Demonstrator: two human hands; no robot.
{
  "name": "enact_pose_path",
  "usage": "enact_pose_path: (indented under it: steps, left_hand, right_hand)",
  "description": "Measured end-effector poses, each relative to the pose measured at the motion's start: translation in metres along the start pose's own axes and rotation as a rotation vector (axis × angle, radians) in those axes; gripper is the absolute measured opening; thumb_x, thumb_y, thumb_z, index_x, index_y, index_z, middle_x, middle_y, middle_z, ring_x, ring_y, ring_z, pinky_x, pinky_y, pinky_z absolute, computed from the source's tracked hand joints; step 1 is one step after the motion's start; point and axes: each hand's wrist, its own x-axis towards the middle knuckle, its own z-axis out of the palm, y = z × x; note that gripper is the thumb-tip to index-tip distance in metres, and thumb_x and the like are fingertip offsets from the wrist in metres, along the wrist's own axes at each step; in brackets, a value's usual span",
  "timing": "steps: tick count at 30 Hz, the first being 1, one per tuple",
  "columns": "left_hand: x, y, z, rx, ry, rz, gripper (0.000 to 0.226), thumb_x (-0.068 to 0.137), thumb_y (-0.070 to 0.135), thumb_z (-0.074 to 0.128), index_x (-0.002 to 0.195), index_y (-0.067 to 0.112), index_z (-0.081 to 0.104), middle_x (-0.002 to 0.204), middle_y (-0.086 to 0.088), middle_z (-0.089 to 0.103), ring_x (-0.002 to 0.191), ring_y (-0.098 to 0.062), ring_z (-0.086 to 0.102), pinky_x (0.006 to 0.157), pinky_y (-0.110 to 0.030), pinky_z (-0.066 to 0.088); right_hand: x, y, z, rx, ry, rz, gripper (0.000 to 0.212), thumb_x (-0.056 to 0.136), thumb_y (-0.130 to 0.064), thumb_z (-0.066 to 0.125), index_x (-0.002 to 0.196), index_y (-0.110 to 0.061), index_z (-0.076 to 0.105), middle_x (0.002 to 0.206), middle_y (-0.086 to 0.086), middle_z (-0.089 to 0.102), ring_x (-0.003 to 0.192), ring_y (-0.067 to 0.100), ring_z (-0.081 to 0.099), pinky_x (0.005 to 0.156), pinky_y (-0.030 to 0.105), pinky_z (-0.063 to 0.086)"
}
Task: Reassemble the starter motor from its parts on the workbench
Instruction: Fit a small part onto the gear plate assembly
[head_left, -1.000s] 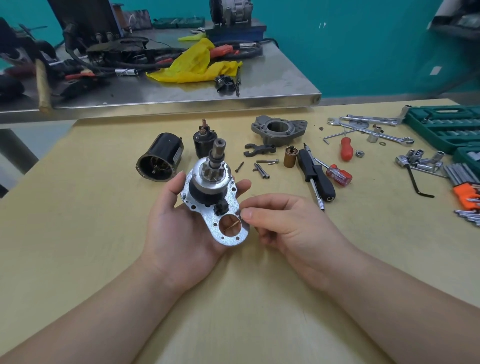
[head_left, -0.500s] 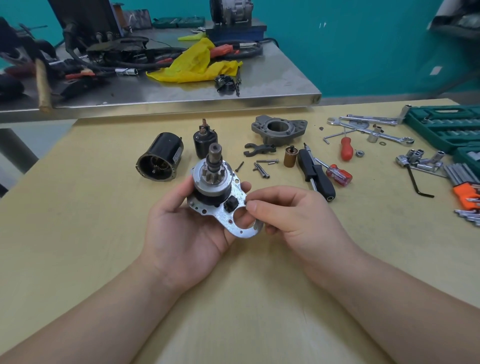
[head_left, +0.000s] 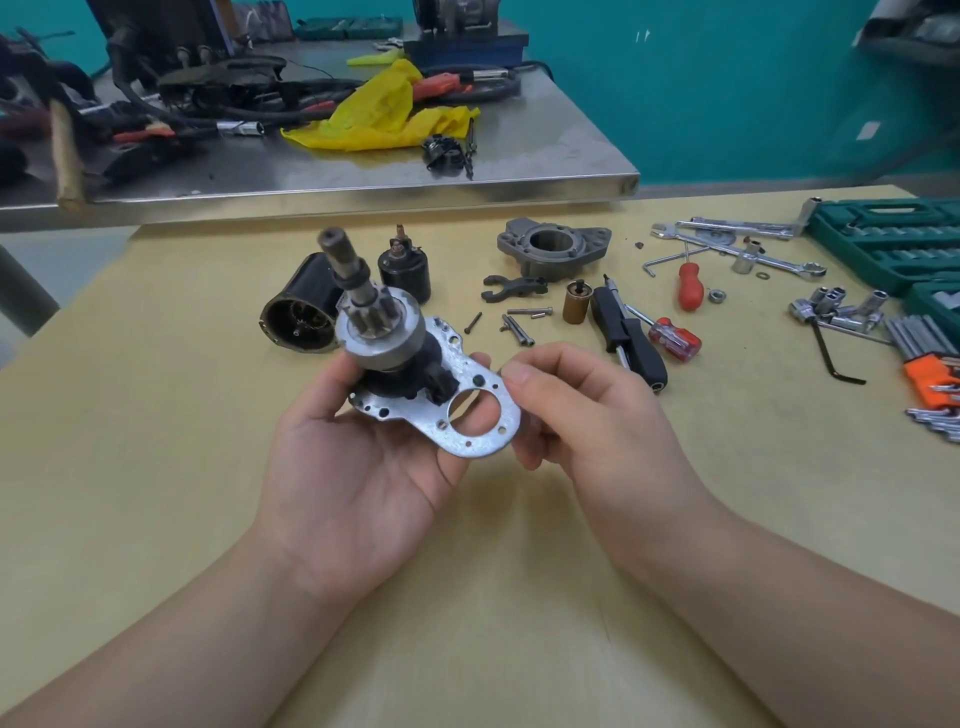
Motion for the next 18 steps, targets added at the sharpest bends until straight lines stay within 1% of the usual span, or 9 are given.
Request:
enact_pose_path:
  steps: [4, 8, 15, 18]
  left_hand:
    - [-0.0028, -0.0004, 0.0008, -0.008, 0.025, 0.008, 0.046, 0.099, 0.037, 0.062, 0.119, -0.002, 0.077, 0.123, -0.021, 0.073, 0.109, -0.036, 0.076, 0.08, -0.047, 0.067]
    - [-0.004, -0.0015, 0.0024, 0.021, 0.024, 0.032, 0.044, 0.096, 0.034, 0.064, 0.12, 0.0, 0.076, 0.123, -0.02, 0.073, 0.109, -0.034, 0.076, 0.081, -0.046, 0.066]
    - [-0.0045, -0.0009, 0.0018, 0.081, 0.021, 0.067, 0.043, 0.102, 0.035, 0.058, 0.121, 0.0, 0.074, 0.126, -0.021, 0.07, 0.111, -0.039, 0.074, 0.085, -0.047, 0.065]
    - [-0.0052, -0.0008, 0.0025, 0.112, 0.006, 0.075, 0.04, 0.099, 0.033, 0.06, 0.116, 0.001, 0.077, 0.124, -0.019, 0.07, 0.111, -0.038, 0.074, 0.089, -0.047, 0.064]
  right_hand:
    - [-0.0026, -0.0008, 0.0002, -0.004, -0.007, 0.018, 0.024, 0.085, -0.042, 0.072, 0.076, -0.02, 0.07, 0.065, -0.002, 0.058, 0.058, 0.018, 0.051, 0.055, 0.028, 0.045]
    - [-0.0034, -0.002, 0.0017, -0.014, -0.02, 0.033, 0.027, 0.092, -0.035, 0.068, 0.068, -0.022, 0.068, 0.061, -0.002, 0.058, 0.055, 0.017, 0.051, 0.053, 0.028, 0.044]
    - [-0.0039, -0.0053, 0.0047, 0.005, -0.015, 0.025, 0.027, 0.09, -0.033, 0.069, 0.065, -0.022, 0.066, 0.061, 0.0, 0.057, 0.054, 0.018, 0.049, 0.051, 0.027, 0.043]
    - [-0.0042, -0.0057, 0.0052, 0.005, -0.015, 0.016, 0.029, 0.09, -0.032, 0.068, 0.063, -0.022, 0.065, 0.06, -0.001, 0.055, 0.054, 0.018, 0.048, 0.051, 0.027, 0.043]
